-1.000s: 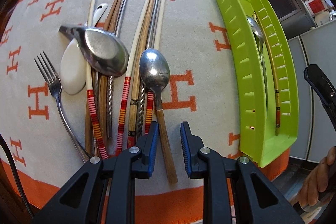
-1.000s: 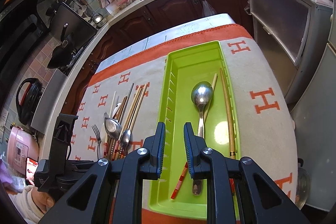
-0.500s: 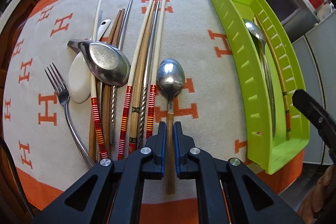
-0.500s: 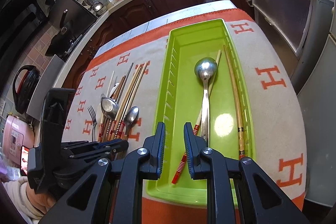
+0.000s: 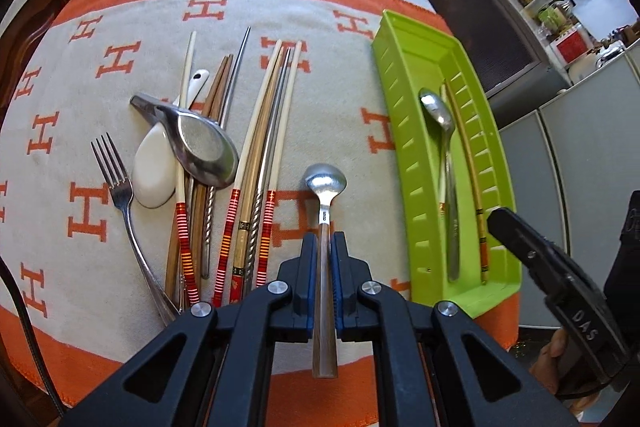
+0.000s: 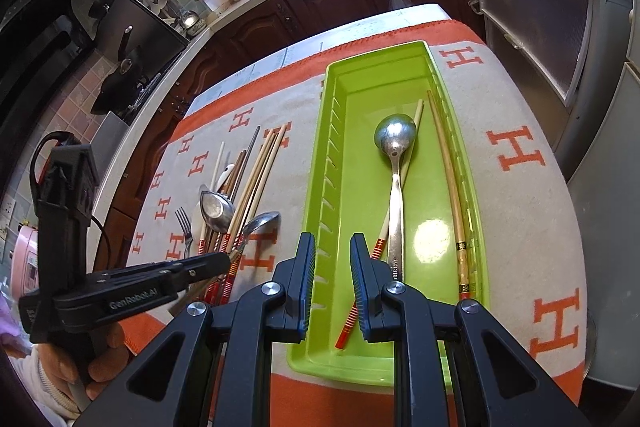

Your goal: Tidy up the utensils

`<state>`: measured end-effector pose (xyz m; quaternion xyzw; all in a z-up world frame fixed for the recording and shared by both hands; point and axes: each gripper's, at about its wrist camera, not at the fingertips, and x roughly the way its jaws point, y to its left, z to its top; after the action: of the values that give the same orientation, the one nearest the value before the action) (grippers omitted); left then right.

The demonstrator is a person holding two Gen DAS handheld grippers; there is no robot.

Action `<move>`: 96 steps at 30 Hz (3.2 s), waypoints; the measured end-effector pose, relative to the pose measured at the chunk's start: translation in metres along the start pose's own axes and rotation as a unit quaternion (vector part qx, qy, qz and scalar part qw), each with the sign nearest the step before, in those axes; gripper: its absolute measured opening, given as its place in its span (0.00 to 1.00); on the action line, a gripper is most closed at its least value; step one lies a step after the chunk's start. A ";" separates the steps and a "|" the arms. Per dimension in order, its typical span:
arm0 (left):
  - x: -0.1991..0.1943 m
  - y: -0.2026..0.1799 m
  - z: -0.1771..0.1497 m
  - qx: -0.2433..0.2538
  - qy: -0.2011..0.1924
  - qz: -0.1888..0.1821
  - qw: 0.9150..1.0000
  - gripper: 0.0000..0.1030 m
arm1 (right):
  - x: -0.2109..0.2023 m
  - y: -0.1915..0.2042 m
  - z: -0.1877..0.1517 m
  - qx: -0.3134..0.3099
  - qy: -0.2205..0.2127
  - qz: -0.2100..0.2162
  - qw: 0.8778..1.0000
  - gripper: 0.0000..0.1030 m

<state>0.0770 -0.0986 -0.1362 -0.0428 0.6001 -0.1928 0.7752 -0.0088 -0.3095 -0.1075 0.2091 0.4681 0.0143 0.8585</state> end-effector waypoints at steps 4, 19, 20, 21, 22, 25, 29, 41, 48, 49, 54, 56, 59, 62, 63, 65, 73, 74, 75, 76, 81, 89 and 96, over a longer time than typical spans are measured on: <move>-0.016 0.000 0.005 0.006 -0.011 -0.013 1.000 0.04 | -0.005 -0.002 -0.001 0.006 -0.007 -0.005 1.000 0.18; -0.045 -0.037 0.025 0.044 -0.046 -0.064 0.996 0.00 | -0.024 -0.020 -0.001 0.036 -0.029 -0.012 0.999 0.18; -0.046 -0.031 0.027 0.035 -0.045 -0.064 0.996 0.00 | -0.026 -0.016 -0.002 0.033 -0.029 -0.006 0.999 0.18; -0.046 -0.025 0.028 0.029 -0.045 -0.064 0.997 0.00 | -0.026 -0.012 -0.002 0.028 -0.029 0.002 0.999 0.18; -0.047 -0.019 0.030 0.023 -0.046 -0.062 0.997 0.00 | -0.027 -0.006 -0.002 0.021 -0.027 0.009 0.999 0.18; -0.055 -0.002 0.032 0.009 -0.060 -0.041 0.997 0.00 | -0.024 0.015 -0.004 -0.004 -0.018 0.029 0.999 0.18; -0.070 0.018 0.029 -0.001 -0.088 -0.008 0.996 0.03 | -0.013 0.047 -0.012 -0.033 0.012 0.061 0.998 0.18; -0.062 0.057 -0.008 0.005 -0.084 0.027 0.996 0.20 | 0.021 0.083 -0.058 -0.072 0.096 0.022 0.993 0.18; -0.064 0.078 -0.023 0.006 -0.096 0.015 0.995 0.32 | 0.039 0.097 -0.069 -0.068 0.109 -0.062 0.990 0.20; -0.065 0.079 -0.024 0.008 -0.097 0.014 0.995 0.32 | 0.042 0.100 -0.070 -0.066 0.109 -0.074 0.989 0.20; -0.066 0.096 -0.029 0.005 -0.097 0.005 0.995 0.33 | 0.057 0.099 -0.070 -0.044 0.111 -0.124 0.985 0.20; -0.066 0.103 -0.030 0.000 -0.096 0.002 0.995 0.33 | 0.064 0.096 -0.069 -0.030 0.113 -0.133 0.984 0.20; -0.065 0.114 -0.032 -0.008 -0.092 -0.002 0.996 0.33 | 0.077 0.092 -0.071 -0.018 0.118 -0.148 0.982 0.20; -0.063 0.122 -0.036 -0.015 -0.089 -0.005 0.996 0.33 | 0.083 0.096 -0.068 -0.029 0.103 -0.161 0.981 0.20; -0.063 0.124 -0.036 -0.017 -0.087 -0.006 0.996 0.33 | 0.084 0.097 -0.068 -0.030 0.099 -0.163 0.981 0.20; -0.062 0.127 -0.037 -0.021 -0.085 -0.009 0.996 0.33 | 0.086 0.099 -0.067 -0.037 0.089 -0.168 0.981 0.20; -0.063 0.129 -0.042 -0.026 -0.083 -0.011 0.996 0.34 | 0.084 0.103 -0.069 -0.050 0.054 -0.161 0.984 0.06; -0.064 0.130 -0.043 -0.026 -0.083 -0.010 0.996 0.34 | 0.080 0.103 -0.069 -0.045 0.050 -0.147 0.987 0.06; -0.064 0.130 -0.044 -0.027 -0.083 -0.008 0.996 0.34 | 0.077 0.103 -0.069 -0.043 0.048 -0.138 0.988 0.06; -0.064 0.131 -0.045 -0.028 -0.083 -0.007 0.996 0.34 | 0.073 0.103 -0.069 -0.040 0.044 -0.127 0.990 0.06; -0.063 0.133 -0.046 -0.032 -0.079 0.004 0.996 0.38 | 0.038 0.109 -0.058 -0.031 0.007 -0.082 0.996 0.06; -0.066 0.142 -0.037 -0.049 -0.086 0.034 0.995 0.47 | -0.003 0.079 -0.008 -0.008 -0.055 -0.104 0.993 0.06; -0.066 0.163 -0.024 -0.095 -0.091 0.064 0.989 0.55 | 0.014 0.019 0.038 0.003 -0.048 -0.150 0.987 0.06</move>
<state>0.0807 0.0794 -0.1309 -0.0952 0.5438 -0.0804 0.8299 0.0332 -0.3020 -0.0934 0.1397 0.4526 -0.1265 0.8716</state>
